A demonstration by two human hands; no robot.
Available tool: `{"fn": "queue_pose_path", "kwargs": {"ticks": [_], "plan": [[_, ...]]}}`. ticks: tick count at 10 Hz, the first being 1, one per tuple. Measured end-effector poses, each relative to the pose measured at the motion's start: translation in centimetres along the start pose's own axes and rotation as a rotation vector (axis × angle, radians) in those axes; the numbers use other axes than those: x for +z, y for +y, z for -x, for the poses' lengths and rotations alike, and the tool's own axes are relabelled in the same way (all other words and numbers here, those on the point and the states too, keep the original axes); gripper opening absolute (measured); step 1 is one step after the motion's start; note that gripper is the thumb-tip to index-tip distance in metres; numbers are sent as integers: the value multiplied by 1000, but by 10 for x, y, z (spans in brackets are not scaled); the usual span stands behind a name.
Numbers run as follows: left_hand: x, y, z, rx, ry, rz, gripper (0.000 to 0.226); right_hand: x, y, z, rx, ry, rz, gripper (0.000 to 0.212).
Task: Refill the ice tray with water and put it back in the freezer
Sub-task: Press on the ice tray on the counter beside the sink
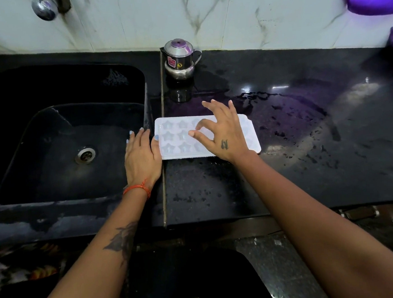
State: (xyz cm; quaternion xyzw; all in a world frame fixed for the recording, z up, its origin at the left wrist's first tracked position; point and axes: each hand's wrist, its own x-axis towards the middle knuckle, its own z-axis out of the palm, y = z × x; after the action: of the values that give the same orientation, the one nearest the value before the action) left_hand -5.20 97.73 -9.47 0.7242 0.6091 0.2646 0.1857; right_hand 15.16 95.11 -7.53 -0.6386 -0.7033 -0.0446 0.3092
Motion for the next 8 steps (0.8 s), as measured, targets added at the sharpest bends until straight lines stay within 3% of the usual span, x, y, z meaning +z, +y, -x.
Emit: {"fn": "queue_pose_path", "kwargs": {"ticks": [4,8], "plan": [[1,-1,-1,-8,-1,-2,47,12,2,7,-61,-30,91,47],[2,-1,-1,-11,7,-9,47,13,2,8,-5,-25,94,46]]}}
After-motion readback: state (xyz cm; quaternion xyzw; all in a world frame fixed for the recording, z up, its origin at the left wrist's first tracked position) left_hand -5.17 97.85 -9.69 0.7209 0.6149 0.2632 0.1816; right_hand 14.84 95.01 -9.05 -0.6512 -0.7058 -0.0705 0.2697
